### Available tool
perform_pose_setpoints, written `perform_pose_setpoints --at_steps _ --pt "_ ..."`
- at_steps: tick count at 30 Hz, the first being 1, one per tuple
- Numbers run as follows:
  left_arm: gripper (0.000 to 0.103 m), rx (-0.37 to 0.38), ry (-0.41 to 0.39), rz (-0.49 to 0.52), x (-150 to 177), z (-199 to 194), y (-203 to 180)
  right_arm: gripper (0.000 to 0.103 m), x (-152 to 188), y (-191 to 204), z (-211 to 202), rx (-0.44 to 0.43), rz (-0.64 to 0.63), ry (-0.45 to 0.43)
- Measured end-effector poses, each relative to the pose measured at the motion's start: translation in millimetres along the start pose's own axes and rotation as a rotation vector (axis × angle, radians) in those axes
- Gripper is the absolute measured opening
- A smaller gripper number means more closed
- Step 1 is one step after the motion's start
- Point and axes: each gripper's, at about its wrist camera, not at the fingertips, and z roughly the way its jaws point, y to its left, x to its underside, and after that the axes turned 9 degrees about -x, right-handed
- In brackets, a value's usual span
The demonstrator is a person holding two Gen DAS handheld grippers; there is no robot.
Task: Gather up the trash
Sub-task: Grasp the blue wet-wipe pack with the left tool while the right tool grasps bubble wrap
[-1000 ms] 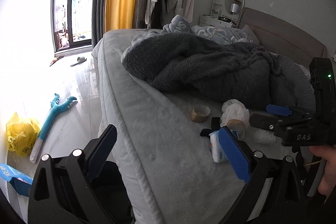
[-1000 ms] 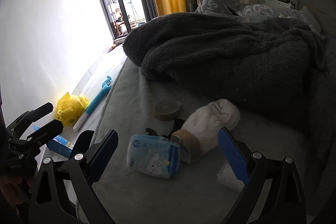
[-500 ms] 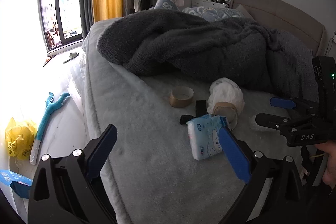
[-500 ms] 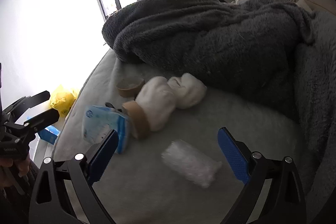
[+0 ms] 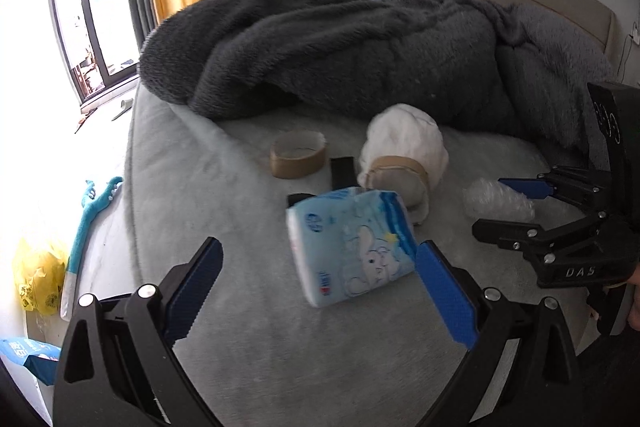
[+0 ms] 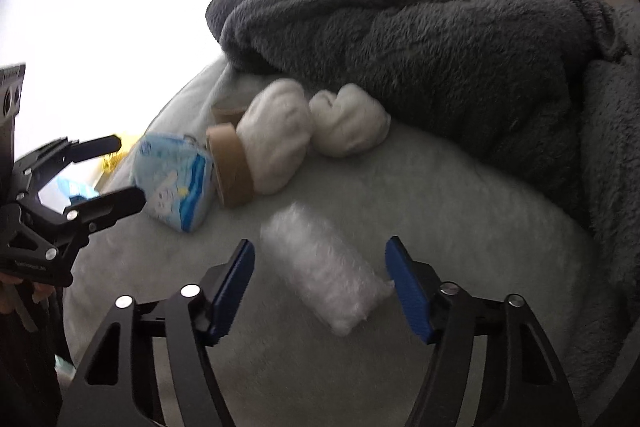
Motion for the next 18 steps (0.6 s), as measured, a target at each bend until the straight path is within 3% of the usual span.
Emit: perform_pose_setpoints --at_steps 4,18 --pt "0.099 -0.001 0.026 0.007 2.0 10.2 -11.2 0.039 8.2 -9.7 -1.8 -0.016 0.018 0.004" --pt "0.098 -0.035 0.088 -0.037 4.3 39.5 -30.1 0.034 21.9 -13.9 -16.1 -0.061 0.026 -0.028"
